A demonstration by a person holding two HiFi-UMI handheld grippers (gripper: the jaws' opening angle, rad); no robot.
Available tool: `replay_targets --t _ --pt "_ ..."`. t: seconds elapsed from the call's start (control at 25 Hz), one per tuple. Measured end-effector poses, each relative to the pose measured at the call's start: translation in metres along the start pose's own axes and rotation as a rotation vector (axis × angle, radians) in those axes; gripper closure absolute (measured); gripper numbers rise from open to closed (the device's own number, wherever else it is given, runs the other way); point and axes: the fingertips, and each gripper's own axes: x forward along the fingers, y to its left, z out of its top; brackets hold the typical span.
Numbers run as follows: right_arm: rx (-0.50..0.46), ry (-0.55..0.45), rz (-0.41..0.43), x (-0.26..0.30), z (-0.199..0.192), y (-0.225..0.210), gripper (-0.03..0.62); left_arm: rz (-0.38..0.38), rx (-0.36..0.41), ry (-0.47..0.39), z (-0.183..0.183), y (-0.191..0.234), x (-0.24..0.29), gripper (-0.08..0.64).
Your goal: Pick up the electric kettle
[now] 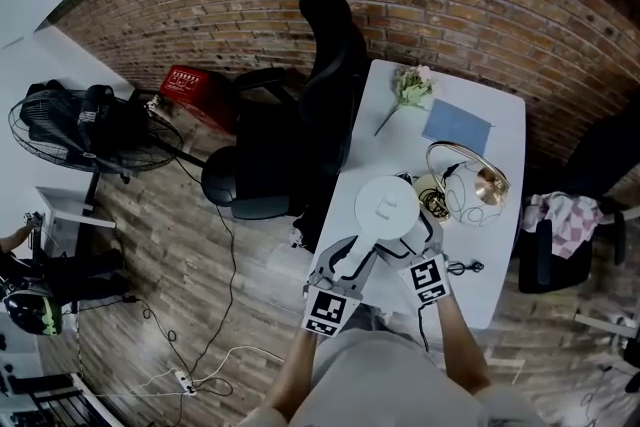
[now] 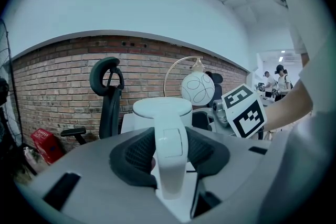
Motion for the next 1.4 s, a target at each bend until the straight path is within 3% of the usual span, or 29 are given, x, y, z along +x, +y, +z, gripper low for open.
replay_targets --t 0.12,0.28,0.6,0.88,1.12,1.24,1.4 --pt "0.016 -0.002 -0.006 -0.001 0.001 -0.001 0.032 -0.004 -0.003 -0.011 0.002 0.000 0.001 0.396" --pt "-0.038 -0.020 -0.010 -0.002 0.005 -0.005 0.034 -0.015 -0.002 -0.036 0.009 -0.001 0.001 0.396" --pt "0.006 -0.042 -0.037 -0.010 0.022 -0.007 0.035 -0.023 0.018 -0.071 0.025 -0.003 -0.002 0.396" --pt "-0.017 -0.060 -0.023 -0.016 0.037 -0.001 0.035 -0.004 0.021 -0.099 0.037 -0.004 -0.015 0.396" --pt "-0.036 -0.076 0.017 -0.017 0.054 0.018 0.035 0.028 0.096 -0.143 0.050 0.001 -0.039 0.396" --pt "-0.052 -0.084 0.052 -0.013 0.065 0.032 0.035 0.078 0.010 -0.143 0.048 0.007 -0.054 0.396" --pt "-0.068 -0.099 0.102 -0.008 0.075 0.053 0.035 0.136 -0.006 -0.155 0.046 0.014 -0.075 0.396"
